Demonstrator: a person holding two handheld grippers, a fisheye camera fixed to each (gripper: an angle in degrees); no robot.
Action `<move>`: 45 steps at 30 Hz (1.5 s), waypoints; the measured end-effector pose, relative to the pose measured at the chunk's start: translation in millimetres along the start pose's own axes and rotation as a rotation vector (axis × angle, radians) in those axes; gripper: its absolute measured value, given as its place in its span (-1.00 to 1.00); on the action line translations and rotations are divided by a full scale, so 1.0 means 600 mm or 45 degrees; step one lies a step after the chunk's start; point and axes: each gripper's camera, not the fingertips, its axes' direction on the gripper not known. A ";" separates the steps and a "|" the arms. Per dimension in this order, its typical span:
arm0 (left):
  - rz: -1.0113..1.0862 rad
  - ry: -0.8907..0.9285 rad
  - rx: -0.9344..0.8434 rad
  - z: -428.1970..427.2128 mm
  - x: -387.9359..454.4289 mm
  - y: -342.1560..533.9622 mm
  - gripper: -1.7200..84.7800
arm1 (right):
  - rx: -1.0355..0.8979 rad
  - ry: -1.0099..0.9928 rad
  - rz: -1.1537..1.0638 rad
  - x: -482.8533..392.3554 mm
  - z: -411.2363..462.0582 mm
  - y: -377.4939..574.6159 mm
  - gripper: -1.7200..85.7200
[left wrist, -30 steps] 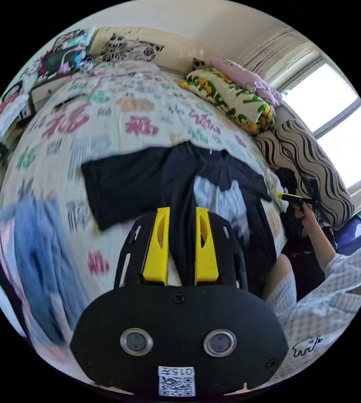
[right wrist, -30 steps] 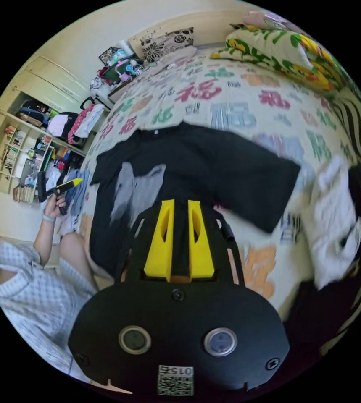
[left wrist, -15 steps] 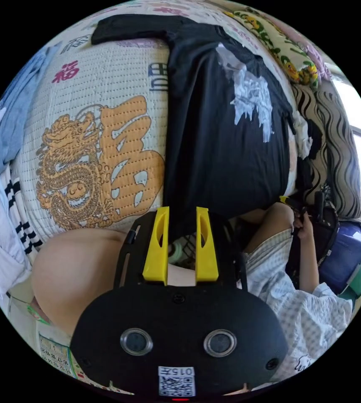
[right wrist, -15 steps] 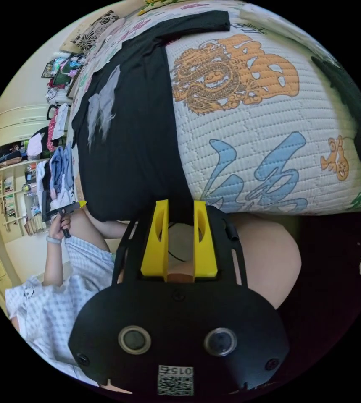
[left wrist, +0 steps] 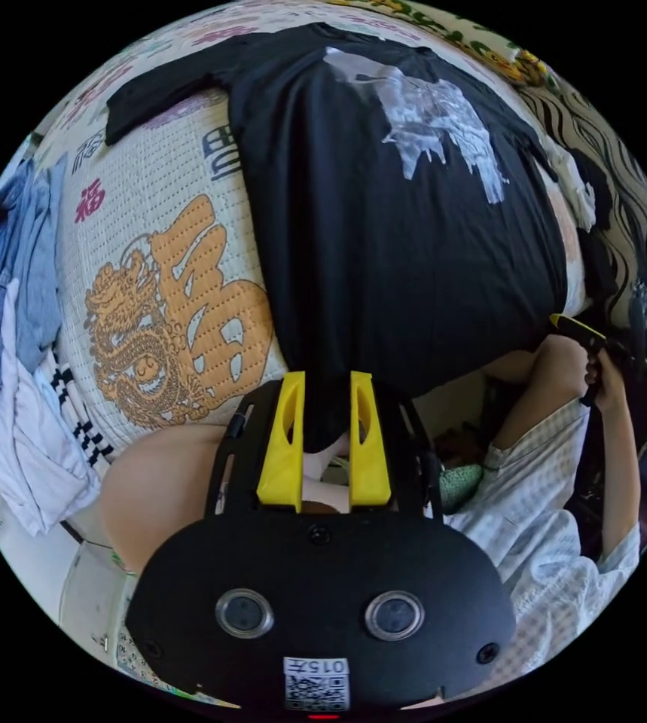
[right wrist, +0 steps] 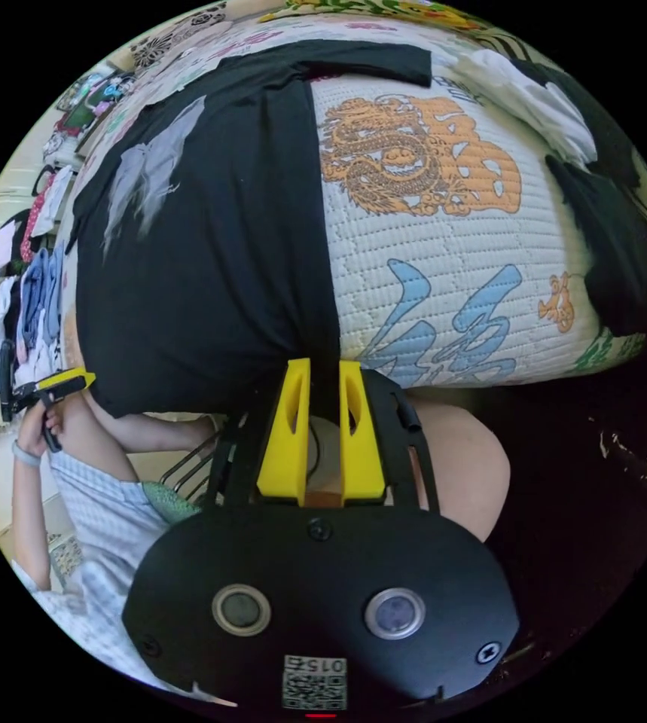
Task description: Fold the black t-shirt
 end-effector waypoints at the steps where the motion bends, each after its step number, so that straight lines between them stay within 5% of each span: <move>1: -0.012 0.013 0.002 0.002 -0.005 0.002 -0.78 | 0.004 -0.007 0.016 0.004 0.000 0.004 -0.81; 9: -0.277 0.453 0.074 0.045 -0.118 0.070 -0.96 | 0.028 -0.285 0.104 0.080 -0.001 0.073 -0.94; 31: -0.187 0.390 -0.015 0.221 -0.109 0.095 -0.96 | -0.092 -0.321 0.119 0.160 0.008 0.142 -0.85; 38: -0.227 0.485 0.200 0.274 -0.112 0.124 -0.95 | -0.136 -0.329 0.077 0.166 0.005 0.153 -0.95; 45: -0.210 0.347 0.043 0.402 -0.063 0.080 -0.98 | -0.182 -0.209 -0.005 0.175 -0.014 0.170 -0.97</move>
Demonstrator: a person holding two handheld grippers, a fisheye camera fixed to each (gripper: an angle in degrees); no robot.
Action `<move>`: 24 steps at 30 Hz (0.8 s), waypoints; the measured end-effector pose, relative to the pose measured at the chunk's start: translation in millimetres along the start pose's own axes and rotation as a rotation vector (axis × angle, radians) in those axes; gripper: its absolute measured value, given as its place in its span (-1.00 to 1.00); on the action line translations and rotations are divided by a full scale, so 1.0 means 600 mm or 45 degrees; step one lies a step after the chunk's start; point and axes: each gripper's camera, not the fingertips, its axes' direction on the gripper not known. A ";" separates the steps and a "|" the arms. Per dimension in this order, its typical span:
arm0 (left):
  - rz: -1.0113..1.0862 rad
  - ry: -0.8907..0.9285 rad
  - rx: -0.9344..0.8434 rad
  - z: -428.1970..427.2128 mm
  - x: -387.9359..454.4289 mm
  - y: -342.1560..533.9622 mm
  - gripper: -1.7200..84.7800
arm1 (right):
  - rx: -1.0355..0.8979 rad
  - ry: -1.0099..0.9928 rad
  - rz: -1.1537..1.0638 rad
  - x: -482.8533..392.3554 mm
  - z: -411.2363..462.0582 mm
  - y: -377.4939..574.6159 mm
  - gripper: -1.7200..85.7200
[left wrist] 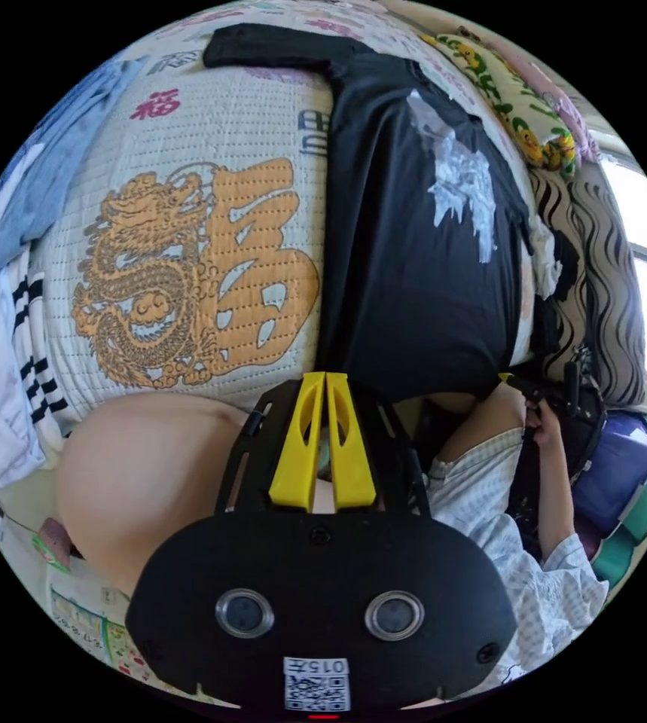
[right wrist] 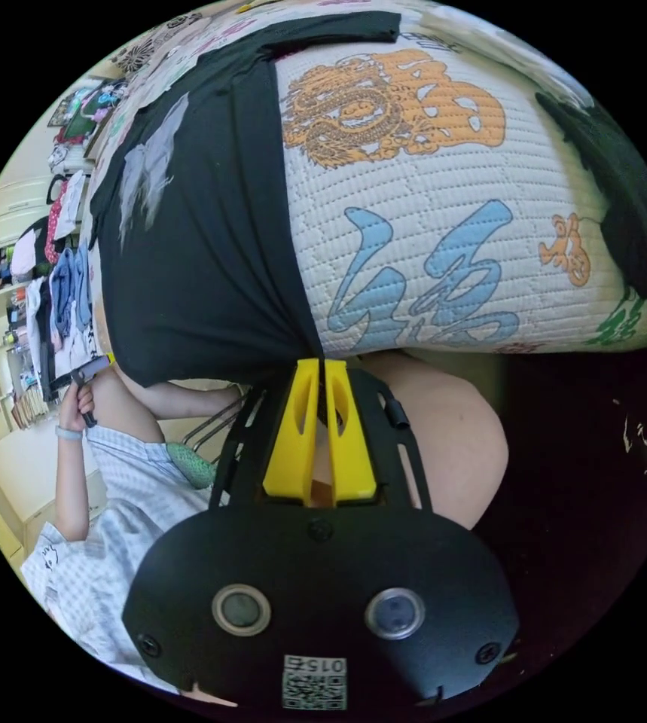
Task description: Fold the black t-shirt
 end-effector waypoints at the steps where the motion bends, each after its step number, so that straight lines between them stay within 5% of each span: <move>1: 0.011 -0.019 -0.016 0.014 0.005 -0.005 -0.98 | -0.013 0.017 0.009 0.002 0.001 0.001 -0.97; 5: 0.050 -0.023 0.015 0.075 0.026 -0.011 -0.97 | 0.010 0.168 0.005 0.011 -0.016 0.026 -0.97; 13: 0.452 0.044 0.406 0.089 0.175 -0.040 -0.95 | 0.475 -0.126 0.033 0.040 -0.126 0.068 -0.85; 24: 1.175 -0.327 0.349 0.354 0.679 -0.398 -0.97 | 0.881 -0.463 0.205 0.105 -0.221 -0.054 -0.87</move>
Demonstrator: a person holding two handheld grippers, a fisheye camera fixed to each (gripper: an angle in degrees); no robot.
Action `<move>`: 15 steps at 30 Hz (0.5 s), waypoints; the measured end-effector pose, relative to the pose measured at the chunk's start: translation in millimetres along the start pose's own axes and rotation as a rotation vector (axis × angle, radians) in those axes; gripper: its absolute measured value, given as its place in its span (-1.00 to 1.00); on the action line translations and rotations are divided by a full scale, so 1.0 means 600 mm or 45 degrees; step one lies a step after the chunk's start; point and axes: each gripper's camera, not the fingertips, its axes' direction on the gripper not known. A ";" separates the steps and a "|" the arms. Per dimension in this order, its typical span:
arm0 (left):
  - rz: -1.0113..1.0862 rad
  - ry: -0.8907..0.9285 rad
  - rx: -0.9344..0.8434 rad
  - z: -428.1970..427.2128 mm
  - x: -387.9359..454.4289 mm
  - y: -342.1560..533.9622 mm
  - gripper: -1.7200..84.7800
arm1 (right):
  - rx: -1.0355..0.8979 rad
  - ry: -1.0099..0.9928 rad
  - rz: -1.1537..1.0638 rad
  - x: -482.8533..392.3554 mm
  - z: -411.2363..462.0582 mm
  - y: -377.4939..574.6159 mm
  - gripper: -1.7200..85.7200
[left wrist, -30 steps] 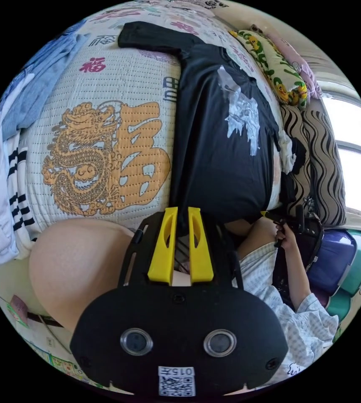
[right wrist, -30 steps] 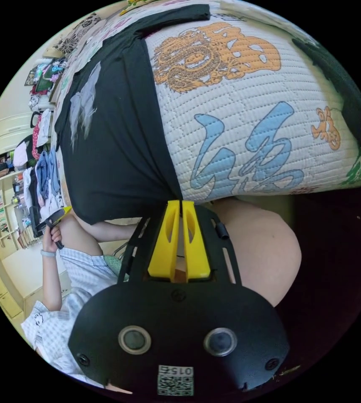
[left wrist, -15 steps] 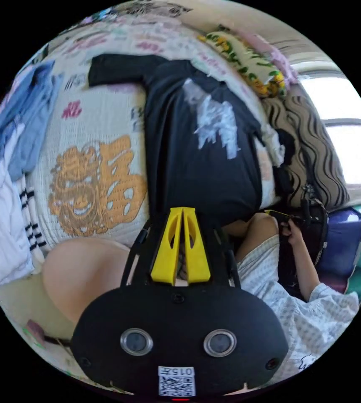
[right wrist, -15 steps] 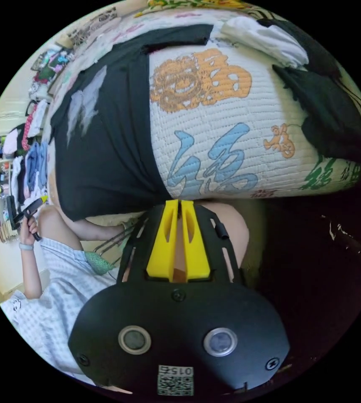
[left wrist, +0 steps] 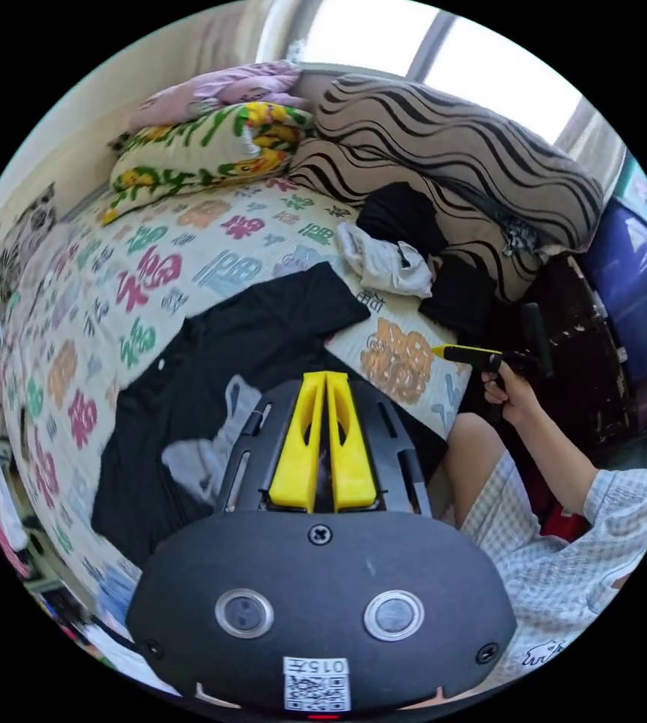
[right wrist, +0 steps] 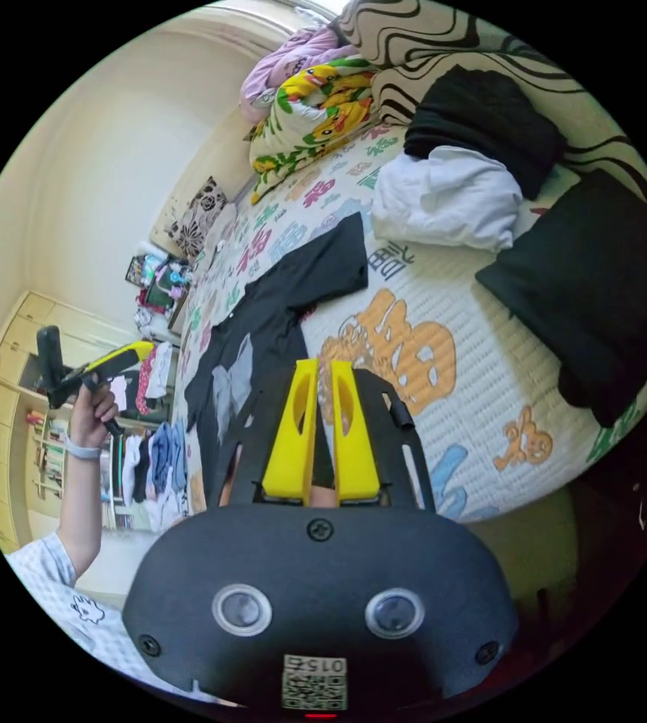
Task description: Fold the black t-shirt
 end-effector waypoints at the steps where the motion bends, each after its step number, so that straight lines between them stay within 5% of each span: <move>1: 0.025 -0.020 -0.017 0.029 0.006 -0.031 -0.97 | 0.003 -0.004 0.011 0.003 0.006 -0.010 -0.88; 15: 0.058 -0.023 -0.236 0.745 -0.052 -0.531 -0.79 | -0.095 0.078 0.054 0.000 0.173 -0.209 -0.84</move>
